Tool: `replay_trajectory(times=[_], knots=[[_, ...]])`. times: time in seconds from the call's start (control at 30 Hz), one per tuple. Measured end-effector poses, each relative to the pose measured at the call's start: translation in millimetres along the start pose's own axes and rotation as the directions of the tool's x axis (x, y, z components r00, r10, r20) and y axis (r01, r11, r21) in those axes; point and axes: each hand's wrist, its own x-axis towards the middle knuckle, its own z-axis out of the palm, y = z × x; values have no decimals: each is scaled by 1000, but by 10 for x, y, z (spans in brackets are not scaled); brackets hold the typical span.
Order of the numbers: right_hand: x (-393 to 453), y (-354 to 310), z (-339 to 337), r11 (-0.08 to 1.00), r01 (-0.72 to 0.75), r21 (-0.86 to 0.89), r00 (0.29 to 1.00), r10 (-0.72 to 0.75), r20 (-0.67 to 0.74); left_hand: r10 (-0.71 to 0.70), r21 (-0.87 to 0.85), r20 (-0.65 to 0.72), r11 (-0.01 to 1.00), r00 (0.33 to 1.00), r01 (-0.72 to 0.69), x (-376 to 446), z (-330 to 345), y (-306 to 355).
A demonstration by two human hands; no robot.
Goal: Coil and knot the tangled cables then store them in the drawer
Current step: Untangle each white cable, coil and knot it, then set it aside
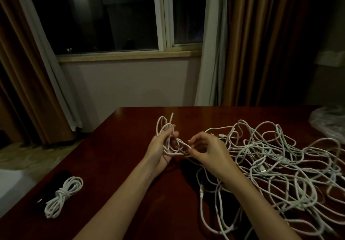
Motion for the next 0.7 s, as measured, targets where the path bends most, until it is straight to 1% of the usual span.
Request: replay_trajectory(times=[0.07, 0.13, 0.17, 0.27, 0.43, 0.6, 0.67, 0.7], knots=[[-6, 13, -10, 998, 4, -61, 1000, -3, 21, -4, -140, -68, 990, 998, -6, 22, -30, 71], [-16, 23, -7, 995, 3, -97, 999, 1, 40, 18, -249, -86, 968, 996, -39, 52, -97, 154], [-18, 24, 1, 995, 2, -102, 999, 3, 50, 25, -270, -80, 962, 996, -46, 64, -126, 182], [-26, 4, 29, 991, 17, -131, 995, -4, 104, 20, -234, -56, 972, 998, -33, 62, -156, 172], [-46, -49, 56, 983, 78, -167, 972, -37, 233, 18, -392, 7, 920, 1000, -14, 18, -76, 198], [-61, -69, 56, 947, 94, -306, 967, -14, 255, 8, -457, -5, 889, 1000, -9, 25, -198, 330], [-67, -68, 60, 941, 91, -326, 968, -6, 252, 21, -431, -1, 902, 1000, -20, 40, -222, 333], [-65, -72, 55, 937, 84, -339, 971, -1, 238, 33, -390, 1, 920, 999, -30, 43, -218, 326]])
